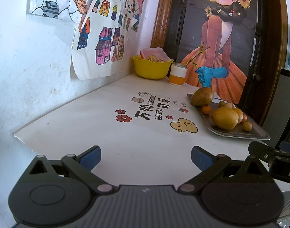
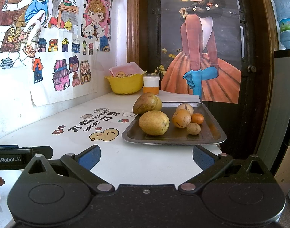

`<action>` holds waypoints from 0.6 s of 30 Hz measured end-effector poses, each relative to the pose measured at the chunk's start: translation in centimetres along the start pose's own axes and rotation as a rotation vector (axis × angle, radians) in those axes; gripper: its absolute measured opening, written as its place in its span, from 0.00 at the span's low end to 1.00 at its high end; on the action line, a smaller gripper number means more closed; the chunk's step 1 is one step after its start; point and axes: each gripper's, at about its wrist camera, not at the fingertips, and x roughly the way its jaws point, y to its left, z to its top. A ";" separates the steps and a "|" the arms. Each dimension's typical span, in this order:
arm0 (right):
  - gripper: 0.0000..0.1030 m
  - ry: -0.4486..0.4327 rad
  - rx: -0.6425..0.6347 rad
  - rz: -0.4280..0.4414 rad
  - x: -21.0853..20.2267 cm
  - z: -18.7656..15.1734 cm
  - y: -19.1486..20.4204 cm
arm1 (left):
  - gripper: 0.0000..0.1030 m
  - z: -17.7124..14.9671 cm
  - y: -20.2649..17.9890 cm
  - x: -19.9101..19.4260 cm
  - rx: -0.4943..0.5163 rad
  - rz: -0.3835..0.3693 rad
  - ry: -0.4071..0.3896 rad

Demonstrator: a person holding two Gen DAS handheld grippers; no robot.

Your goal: Organize fruits

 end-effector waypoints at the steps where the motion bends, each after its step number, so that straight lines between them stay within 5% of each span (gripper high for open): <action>1: 0.99 0.000 0.000 0.000 0.0 0.0 0.0 | 1.00 0.0 0.0 0.0 0.001 0.000 0.000; 18: 0.99 0.000 -0.001 0.000 0.0 0.0 0.0 | 1.00 -0.1 0.1 -0.1 0.000 0.000 0.000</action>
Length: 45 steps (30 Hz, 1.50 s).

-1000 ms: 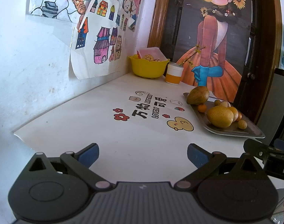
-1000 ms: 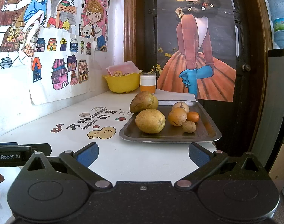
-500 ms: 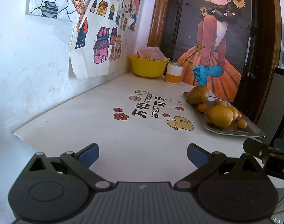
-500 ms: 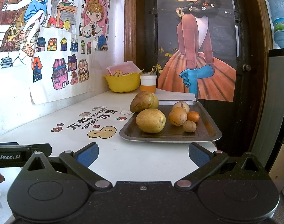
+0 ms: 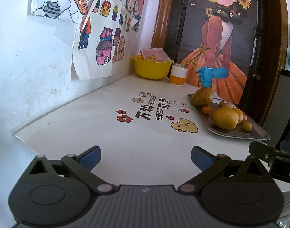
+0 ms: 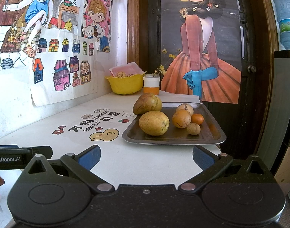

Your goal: Organize fruits

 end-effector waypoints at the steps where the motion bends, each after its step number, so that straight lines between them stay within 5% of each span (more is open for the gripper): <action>1: 0.99 0.000 0.000 0.000 0.0 0.0 0.0 | 1.00 0.0 0.0 0.0 0.000 0.000 0.000; 45: 0.99 0.004 -0.007 0.006 0.1 0.2 0.2 | 1.00 0.1 -0.6 -0.7 0.054 0.020 -0.011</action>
